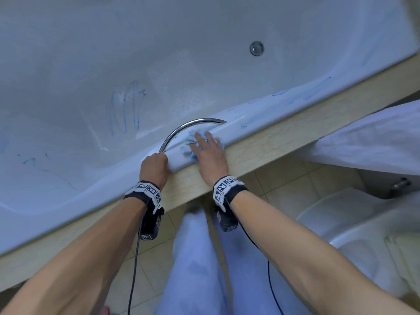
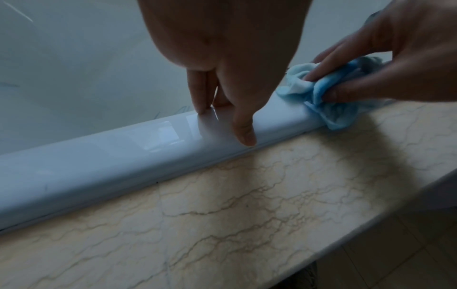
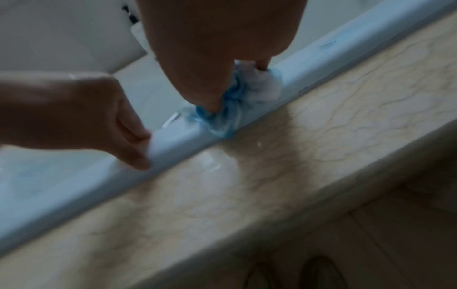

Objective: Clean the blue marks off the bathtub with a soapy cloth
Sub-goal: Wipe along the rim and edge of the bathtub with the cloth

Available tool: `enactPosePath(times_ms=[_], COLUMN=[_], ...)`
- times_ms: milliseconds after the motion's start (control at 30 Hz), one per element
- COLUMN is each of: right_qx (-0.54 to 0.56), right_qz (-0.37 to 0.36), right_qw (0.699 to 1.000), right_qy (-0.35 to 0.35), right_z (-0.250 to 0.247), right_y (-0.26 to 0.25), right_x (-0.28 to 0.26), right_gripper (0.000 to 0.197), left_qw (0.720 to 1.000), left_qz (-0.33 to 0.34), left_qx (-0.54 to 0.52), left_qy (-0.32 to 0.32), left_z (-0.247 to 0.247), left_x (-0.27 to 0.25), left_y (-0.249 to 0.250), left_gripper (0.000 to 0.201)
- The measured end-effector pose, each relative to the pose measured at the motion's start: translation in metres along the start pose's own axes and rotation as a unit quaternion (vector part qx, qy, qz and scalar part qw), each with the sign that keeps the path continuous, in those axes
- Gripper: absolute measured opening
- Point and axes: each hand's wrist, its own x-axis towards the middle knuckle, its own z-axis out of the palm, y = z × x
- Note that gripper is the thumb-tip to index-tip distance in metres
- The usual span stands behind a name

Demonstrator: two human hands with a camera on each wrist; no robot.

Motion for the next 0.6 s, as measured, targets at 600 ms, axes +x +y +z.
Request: enactPosePath(times_ms=[600], right_qx=[-0.01], right_qz=[0.145], right_qw=[0.978], right_qy=[0.15], right_z=[-0.097], right_y=[0.197], right_x=[0.033], right_gripper=[0.038], left_qw=[0.991], left_qz=[0.048], left_qx=[-0.024], left_qy=[0.123], left_z=[-0.015], left_x=[0.037], left_y=[0.071], left_gripper=[0.067])
